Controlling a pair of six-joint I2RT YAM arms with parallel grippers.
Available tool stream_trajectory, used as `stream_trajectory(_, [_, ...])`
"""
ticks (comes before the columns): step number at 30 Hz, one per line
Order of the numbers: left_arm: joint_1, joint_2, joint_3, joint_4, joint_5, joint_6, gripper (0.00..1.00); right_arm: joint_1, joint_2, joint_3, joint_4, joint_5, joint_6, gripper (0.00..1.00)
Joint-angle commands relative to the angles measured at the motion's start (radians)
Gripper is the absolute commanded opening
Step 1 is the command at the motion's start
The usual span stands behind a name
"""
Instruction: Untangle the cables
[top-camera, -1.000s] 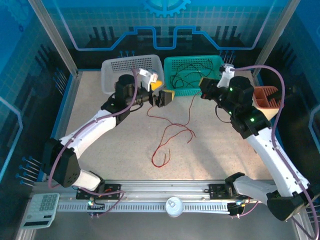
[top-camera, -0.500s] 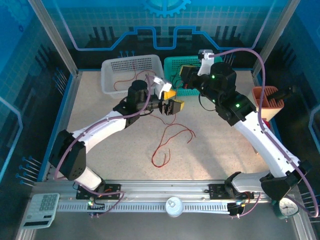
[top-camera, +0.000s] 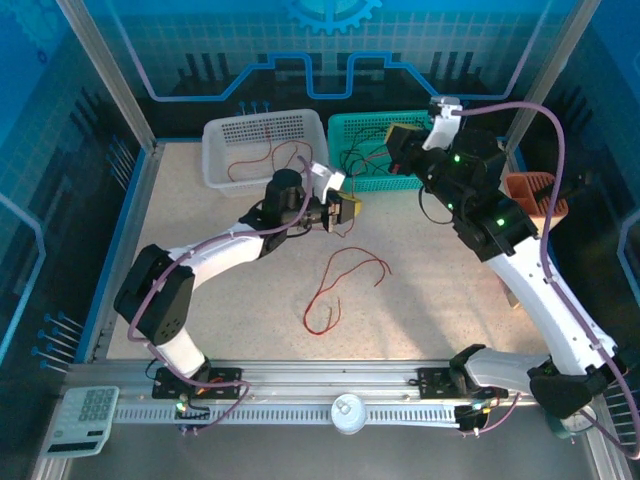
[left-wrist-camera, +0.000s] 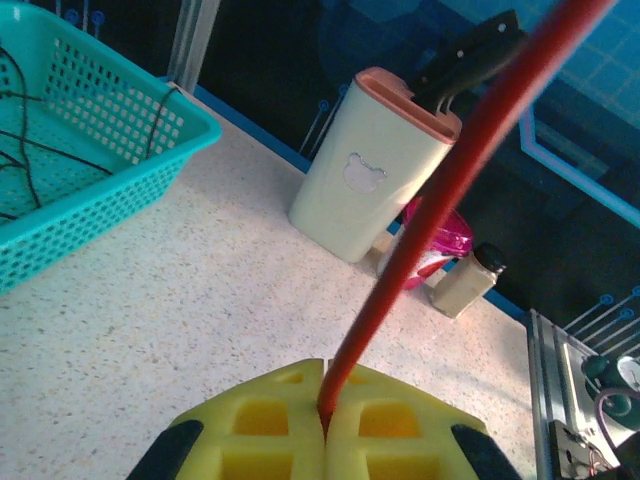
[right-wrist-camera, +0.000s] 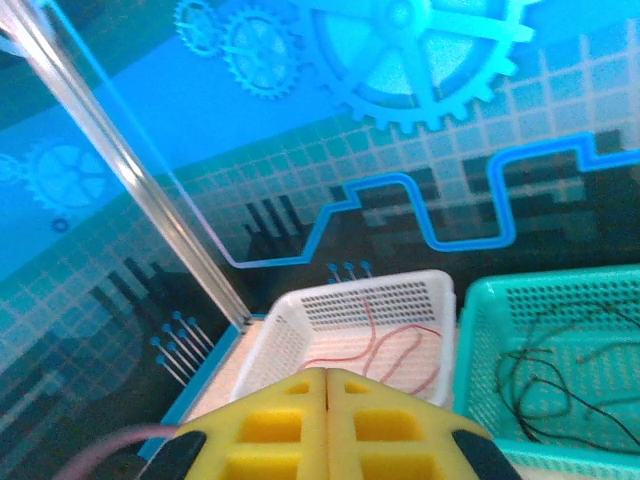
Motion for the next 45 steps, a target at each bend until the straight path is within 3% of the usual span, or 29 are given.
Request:
stream_trajectory(1, [0.046,-0.085,0.06,0.001,0.006,-0.025,0.0,-0.035,-0.041,-0.074,0.027,-0.01,0.052,0.0])
stream_trajectory(5, [0.089,-0.14,0.166,-0.06,0.003,-0.034,0.0,-0.045,-0.078,-0.159,0.032,-0.014,0.076,0.0])
stream_trajectory(7, [0.103,-0.156,0.22,-0.081,-0.01,-0.034,0.0,-0.048,-0.091,-0.193,0.024,-0.012,0.084,0.12])
stream_trajectory(11, [0.145,-0.154,0.346,-0.096,-0.044,-0.032,0.0,-0.052,-0.116,-0.26,0.008,-0.001,0.114,0.58])
stream_trajectory(14, [0.186,-0.109,0.47,-0.102,-0.057,-0.034,0.0,-0.052,-0.134,-0.311,-0.004,0.011,0.138,0.72])
stream_trajectory(24, [0.261,0.144,0.779,-0.034,-0.192,0.114,0.0,-0.051,-0.228,-0.426,-0.09,0.056,0.12,0.79])
stream_trajectory(31, [0.353,0.366,0.903,0.115,-0.227,0.015,0.0,-0.052,-0.273,-0.473,-0.149,0.06,0.09,0.8])
stream_trajectory(38, [0.405,0.565,1.129,-0.107,-0.229,0.034,0.0,-0.053,-0.291,-0.491,-0.184,0.077,0.059,0.8])
stream_trajectory(45, [0.428,0.55,0.988,-0.281,-0.315,0.142,0.0,-0.054,-0.284,-0.514,-0.164,0.055,0.071,0.8])
